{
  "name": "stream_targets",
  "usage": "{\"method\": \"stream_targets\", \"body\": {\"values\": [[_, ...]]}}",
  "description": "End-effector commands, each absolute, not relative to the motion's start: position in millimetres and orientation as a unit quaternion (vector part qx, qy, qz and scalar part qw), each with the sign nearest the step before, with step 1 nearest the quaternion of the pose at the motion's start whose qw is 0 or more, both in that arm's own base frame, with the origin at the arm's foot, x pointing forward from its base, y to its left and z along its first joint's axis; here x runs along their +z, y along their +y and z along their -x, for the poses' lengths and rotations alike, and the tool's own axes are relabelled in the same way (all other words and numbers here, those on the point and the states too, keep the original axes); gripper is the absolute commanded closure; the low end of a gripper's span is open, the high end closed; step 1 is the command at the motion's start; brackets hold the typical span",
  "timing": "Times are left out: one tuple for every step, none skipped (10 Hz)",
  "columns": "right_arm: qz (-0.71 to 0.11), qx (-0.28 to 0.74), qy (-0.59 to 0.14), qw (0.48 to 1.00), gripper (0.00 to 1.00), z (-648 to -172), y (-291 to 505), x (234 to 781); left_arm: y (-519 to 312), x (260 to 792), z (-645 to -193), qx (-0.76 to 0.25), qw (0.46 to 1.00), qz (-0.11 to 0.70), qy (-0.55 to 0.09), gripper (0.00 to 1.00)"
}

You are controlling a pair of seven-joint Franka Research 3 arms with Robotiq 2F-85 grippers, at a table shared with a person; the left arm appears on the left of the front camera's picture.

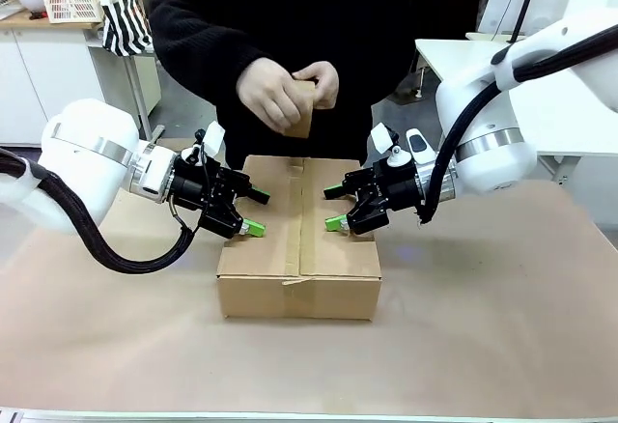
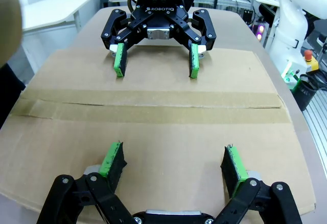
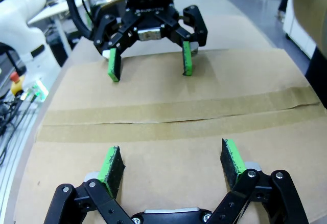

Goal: Pack the gift set into the box.
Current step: Press and hold the closed box until the human finishes sealing it.

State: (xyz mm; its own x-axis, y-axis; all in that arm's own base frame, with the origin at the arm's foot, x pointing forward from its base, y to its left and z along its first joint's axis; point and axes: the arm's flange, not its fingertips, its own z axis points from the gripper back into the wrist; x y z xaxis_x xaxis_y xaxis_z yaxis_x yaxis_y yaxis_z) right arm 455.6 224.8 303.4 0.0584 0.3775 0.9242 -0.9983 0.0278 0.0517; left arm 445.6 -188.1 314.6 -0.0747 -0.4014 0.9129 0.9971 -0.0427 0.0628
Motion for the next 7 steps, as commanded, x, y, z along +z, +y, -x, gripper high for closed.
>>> {"method": "stream_targets", "body": {"values": [[-0.406,0.568,-0.384,0.604,0.00,-454.2,223.7,299.2,-188.2,313.3,-445.2,-0.616,0.568,0.376,-0.396,0.00],[-0.406,0.568,-0.384,0.604,0.00,-454.2,223.7,299.2,-188.2,313.3,-445.2,-0.616,0.568,0.376,-0.396,0.00],[-0.406,0.568,-0.384,0.604,0.00,-454.2,223.7,299.2,-188.2,313.3,-445.2,-0.616,0.568,0.376,-0.396,0.00],[-0.406,0.568,-0.384,0.604,0.00,-454.2,223.7,299.2,-188.2,313.3,-445.2,-0.616,0.568,0.376,-0.396,0.00],[-0.406,0.568,-0.384,0.604,0.00,-454.2,223.7,299.2,-188.2,313.3,-445.2,-0.616,0.568,0.376,-0.396,0.00],[-0.406,0.568,-0.384,0.604,0.00,-454.2,223.7,299.2,-188.2,313.3,-445.2,-0.616,0.568,0.376,-0.396,0.00],[-0.406,0.568,-0.384,0.604,0.00,-454.2,223.7,299.2,-188.2,313.3,-445.2,-0.616,0.568,0.376,-0.396,0.00]]}}
